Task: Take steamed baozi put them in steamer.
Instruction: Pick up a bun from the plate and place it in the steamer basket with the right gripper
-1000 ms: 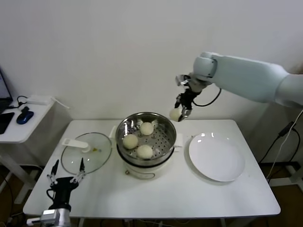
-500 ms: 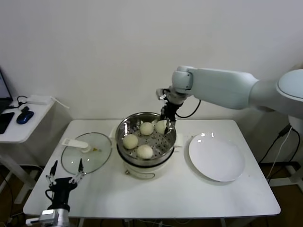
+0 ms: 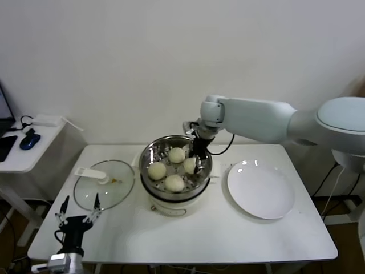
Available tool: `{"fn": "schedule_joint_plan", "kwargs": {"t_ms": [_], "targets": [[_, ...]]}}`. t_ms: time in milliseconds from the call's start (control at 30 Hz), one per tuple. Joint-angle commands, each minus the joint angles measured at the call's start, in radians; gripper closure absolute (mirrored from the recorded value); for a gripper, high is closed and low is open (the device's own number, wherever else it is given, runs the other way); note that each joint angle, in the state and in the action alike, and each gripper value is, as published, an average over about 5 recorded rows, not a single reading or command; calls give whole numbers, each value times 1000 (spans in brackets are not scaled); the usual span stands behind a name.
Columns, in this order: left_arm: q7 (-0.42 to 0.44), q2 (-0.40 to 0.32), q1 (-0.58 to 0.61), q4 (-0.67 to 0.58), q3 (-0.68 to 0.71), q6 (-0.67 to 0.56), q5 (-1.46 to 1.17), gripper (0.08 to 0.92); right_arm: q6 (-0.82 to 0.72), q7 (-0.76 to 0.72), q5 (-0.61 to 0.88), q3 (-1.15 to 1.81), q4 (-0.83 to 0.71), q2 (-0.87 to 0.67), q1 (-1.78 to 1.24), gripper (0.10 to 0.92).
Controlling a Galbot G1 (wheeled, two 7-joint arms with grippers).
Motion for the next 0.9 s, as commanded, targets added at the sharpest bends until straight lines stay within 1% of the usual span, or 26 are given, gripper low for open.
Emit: {"fn": "schedule_joint_plan", "kwargs": {"t_ms": [33,533,600,767,900], "targets": [[0,1,-1,4,1,0,-1,177,-1,2,-30,2,-15,3,-36,364],[1,-3,-8,6,9,3,5,177,7,4,-53,12,-35,2,-51,360],[1,-3,-8,5,9,3,5,177,8,5,-52,16,-36,4,-54,339],[1,-3,-7,5,8,3,6,177,9,0,-47,28,-43,10,-52,228],[1,-3,-8,3,8,4,6,177,11,-12,-32,32,-42,10,-30,204]]}}
